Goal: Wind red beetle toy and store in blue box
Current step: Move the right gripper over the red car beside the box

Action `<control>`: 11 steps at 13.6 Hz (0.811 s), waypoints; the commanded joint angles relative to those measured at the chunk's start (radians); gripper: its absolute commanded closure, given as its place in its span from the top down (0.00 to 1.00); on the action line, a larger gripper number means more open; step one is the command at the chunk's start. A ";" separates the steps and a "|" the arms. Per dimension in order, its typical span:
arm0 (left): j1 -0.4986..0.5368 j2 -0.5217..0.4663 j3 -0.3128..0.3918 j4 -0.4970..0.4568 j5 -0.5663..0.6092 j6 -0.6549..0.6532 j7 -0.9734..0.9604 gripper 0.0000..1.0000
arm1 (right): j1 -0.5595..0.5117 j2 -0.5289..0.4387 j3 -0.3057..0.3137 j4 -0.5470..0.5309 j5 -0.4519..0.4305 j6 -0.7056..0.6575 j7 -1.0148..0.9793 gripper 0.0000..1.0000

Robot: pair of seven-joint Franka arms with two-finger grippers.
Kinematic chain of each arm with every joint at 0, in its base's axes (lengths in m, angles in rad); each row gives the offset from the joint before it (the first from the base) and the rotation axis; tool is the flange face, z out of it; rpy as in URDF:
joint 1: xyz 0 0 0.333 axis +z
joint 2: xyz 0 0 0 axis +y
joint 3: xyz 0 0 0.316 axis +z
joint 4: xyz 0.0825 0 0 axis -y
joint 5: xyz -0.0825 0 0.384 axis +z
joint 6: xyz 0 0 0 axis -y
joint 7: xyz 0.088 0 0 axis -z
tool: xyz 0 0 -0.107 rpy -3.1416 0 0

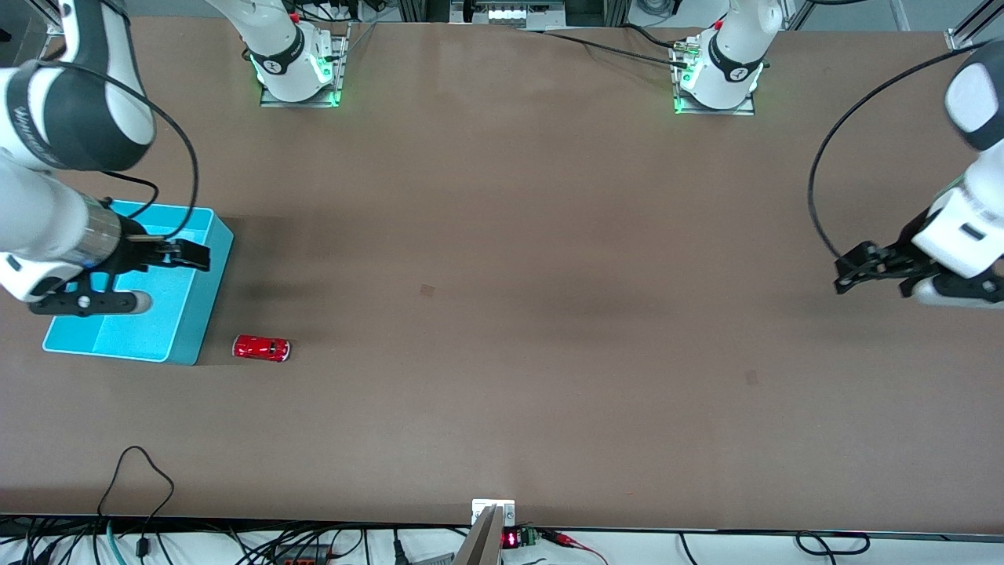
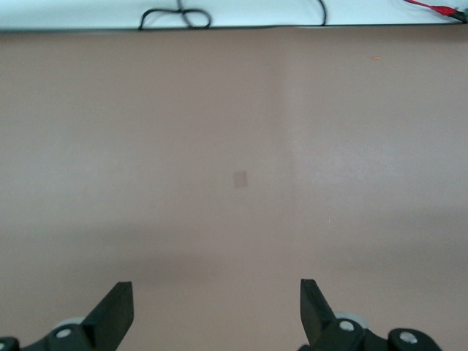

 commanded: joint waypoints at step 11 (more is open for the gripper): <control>0.001 -0.114 0.022 0.014 -0.018 -0.245 -0.026 1.00 | -0.020 -0.024 0.040 -0.443 0.009 0.484 -0.929 1.00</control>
